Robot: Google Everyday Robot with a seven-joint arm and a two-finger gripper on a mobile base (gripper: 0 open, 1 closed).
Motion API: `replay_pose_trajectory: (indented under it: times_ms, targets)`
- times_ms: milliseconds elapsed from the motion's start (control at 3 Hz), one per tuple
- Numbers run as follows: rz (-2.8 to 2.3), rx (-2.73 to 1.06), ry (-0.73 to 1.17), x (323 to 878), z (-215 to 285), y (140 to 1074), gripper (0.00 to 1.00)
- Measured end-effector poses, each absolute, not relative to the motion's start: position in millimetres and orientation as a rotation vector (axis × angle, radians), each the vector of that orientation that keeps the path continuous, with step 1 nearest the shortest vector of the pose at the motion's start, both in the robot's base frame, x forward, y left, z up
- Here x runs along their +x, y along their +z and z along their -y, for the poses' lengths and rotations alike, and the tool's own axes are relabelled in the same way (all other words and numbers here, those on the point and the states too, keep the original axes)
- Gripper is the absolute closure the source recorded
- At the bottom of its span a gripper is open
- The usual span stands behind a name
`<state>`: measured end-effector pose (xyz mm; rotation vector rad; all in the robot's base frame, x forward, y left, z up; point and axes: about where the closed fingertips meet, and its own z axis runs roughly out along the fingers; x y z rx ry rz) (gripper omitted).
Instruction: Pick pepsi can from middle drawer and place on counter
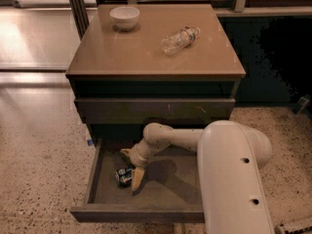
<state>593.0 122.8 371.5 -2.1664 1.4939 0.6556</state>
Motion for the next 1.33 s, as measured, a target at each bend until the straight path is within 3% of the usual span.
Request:
replay_pose_trajectory:
  times_ms: [333, 1333]
  targets:
    - [-1.49, -2.178, 0.671, 592.2, -122.6, 371.5, 0.17]
    - [-1.49, -2.177, 0.67, 592.0, -122.7, 371.3, 0.87]
